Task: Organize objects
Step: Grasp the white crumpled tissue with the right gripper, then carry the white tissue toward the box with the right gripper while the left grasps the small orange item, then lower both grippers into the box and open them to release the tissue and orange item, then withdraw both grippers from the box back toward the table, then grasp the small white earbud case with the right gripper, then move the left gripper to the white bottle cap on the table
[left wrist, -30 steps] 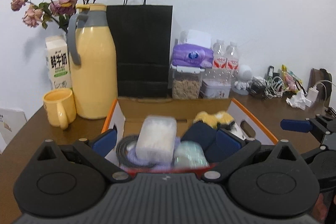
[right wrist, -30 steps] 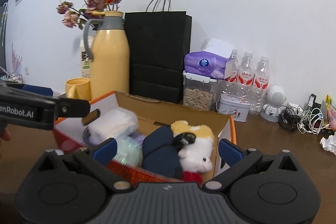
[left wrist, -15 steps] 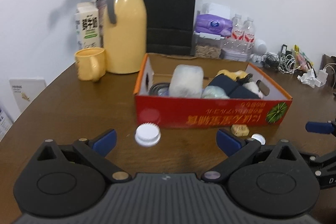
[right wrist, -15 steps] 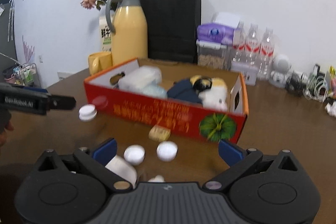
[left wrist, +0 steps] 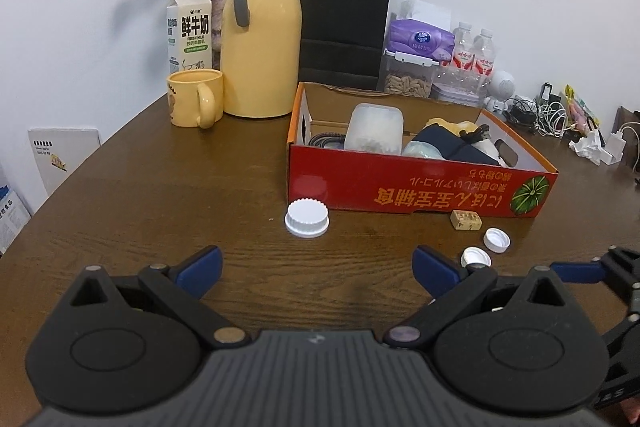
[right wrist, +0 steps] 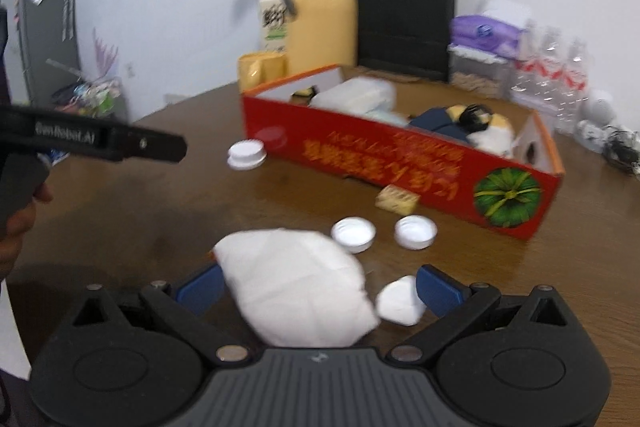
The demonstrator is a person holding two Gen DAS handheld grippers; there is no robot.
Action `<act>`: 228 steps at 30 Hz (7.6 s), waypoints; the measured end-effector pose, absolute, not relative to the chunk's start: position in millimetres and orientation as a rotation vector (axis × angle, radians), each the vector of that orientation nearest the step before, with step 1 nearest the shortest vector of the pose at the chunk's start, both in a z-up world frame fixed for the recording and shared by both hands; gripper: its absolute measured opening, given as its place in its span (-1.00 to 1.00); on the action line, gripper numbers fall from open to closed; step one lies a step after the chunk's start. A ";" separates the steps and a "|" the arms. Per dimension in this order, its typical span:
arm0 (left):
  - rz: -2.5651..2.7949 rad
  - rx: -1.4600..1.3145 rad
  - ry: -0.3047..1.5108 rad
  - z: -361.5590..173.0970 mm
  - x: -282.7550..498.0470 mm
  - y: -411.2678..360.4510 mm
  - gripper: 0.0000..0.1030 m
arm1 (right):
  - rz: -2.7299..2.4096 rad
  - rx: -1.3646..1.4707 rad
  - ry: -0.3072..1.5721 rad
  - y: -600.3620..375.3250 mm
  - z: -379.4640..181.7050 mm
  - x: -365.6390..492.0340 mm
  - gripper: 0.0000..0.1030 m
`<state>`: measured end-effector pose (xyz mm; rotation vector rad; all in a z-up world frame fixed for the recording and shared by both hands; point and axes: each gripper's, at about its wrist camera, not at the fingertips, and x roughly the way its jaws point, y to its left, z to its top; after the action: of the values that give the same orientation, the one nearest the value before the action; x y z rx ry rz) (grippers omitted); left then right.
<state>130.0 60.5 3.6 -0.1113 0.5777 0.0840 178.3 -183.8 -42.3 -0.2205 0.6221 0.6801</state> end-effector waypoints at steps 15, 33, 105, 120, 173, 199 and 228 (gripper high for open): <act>0.096 -0.136 0.593 -0.7 125.3 71.2 1.00 | 0.759 -0.275 0.673 -167.8 -55.6 191.1 0.56; 0.056 -0.100 0.637 -9.4 130.4 51.4 1.00 | 0.661 -0.149 0.539 -200.9 -31.6 188.8 0.46; -0.089 -0.119 0.413 47.1 314.8 -15.1 -0.75 | 0.440 -0.166 0.437 -172.2 23.5 354.7 0.47; -0.089 -0.057 0.481 13.9 352.1 -24.1 -0.74 | 0.417 -0.128 0.518 -184.0 -8.5 390.0 0.51; -0.002 -0.040 0.421 33.9 218.5 19.5 1.00 | 0.440 -0.168 0.454 -230.5 3.8 252.2 1.00; 0.054 -0.066 0.554 5.4 134.6 51.1 1.00 | 0.478 -0.186 0.641 -238.2 -45.1 196.5 0.34; 0.086 -0.075 0.584 -1.3 152.6 60.0 1.00 | 0.523 -0.165 0.642 -226.4 -45.3 237.4 -0.50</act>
<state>152.6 60.0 -1.3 -0.0747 0.5838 0.0858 237.4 -226.4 -45.3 -0.1648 0.6415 0.5232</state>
